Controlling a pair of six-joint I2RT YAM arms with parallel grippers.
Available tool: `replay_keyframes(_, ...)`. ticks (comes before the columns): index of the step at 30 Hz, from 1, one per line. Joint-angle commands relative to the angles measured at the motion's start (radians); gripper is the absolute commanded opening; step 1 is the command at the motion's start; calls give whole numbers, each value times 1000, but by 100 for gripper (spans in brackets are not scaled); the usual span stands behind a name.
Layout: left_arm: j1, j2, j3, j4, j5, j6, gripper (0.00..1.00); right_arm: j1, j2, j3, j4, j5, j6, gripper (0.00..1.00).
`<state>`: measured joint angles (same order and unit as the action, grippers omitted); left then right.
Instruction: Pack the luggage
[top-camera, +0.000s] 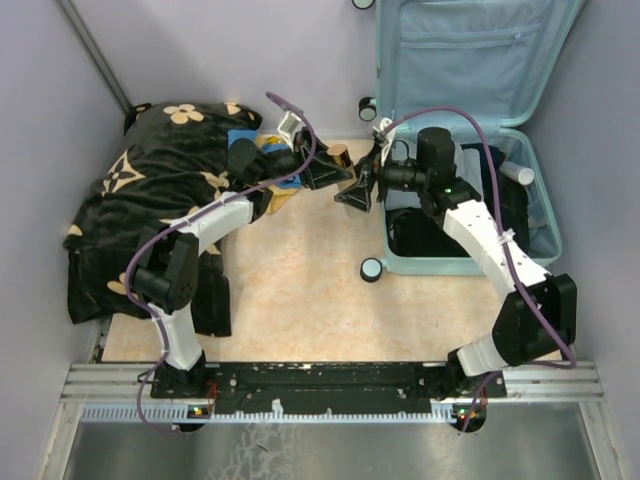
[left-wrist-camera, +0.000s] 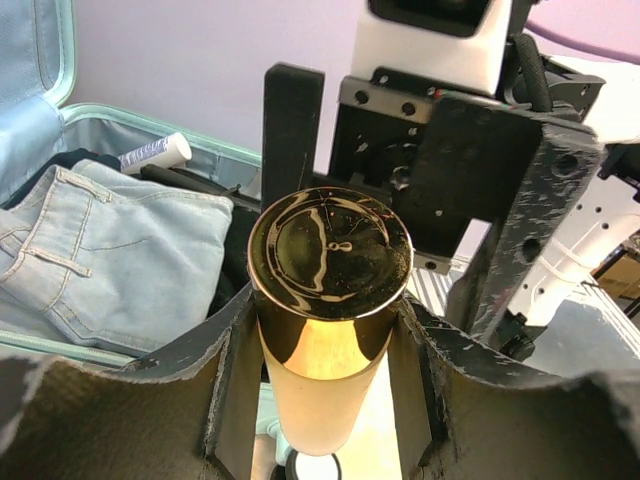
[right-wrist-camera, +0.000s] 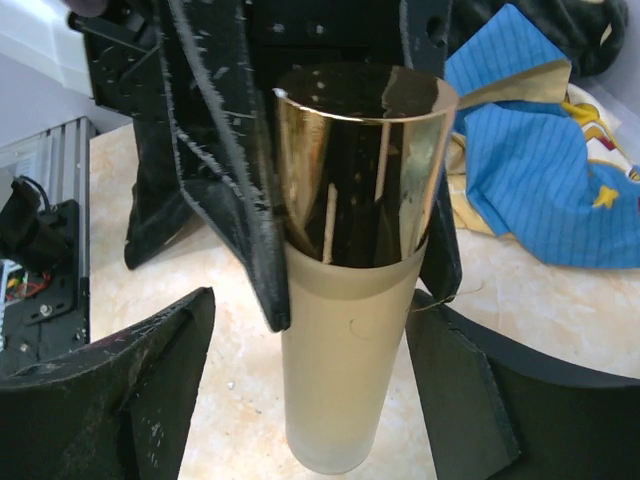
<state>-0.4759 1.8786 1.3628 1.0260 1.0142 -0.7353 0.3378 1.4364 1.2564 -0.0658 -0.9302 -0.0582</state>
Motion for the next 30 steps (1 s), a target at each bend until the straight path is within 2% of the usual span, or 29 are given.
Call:
replay_keyframes(1,-5,-71,46,89,-22,-33,21,15,18,22,73,50,15,69)
replay_keyframes(3,-4,-74,44,89,-24,-34,22,15,16,17,65,66,12,56)
replay_keyframes(9,-5,-79,48,80,-30,-33,24,-19,-3,30,-12,89,-3,27)
replay_keyframes(11,-6,-77,50,70,-41,-30,33,-51,-6,39,-34,78,15,21)
replay_keyframes(13,-4,-75,50,53,-62,-24,42,-92,-10,53,-59,61,31,19)
replay_keyframes(16,-3,-70,56,37,-77,-13,68,-147,-30,70,-100,49,31,15)
replay_keyframes(19,-3,-71,58,0,-101,28,84,-210,-51,92,-160,41,25,13)
replay_keyframes(24,-5,-93,36,-162,-139,210,100,-391,-55,184,-415,19,-67,12)
replay_keyframes(30,-7,-90,9,-320,-186,353,100,-694,-28,291,-734,63,-242,12)
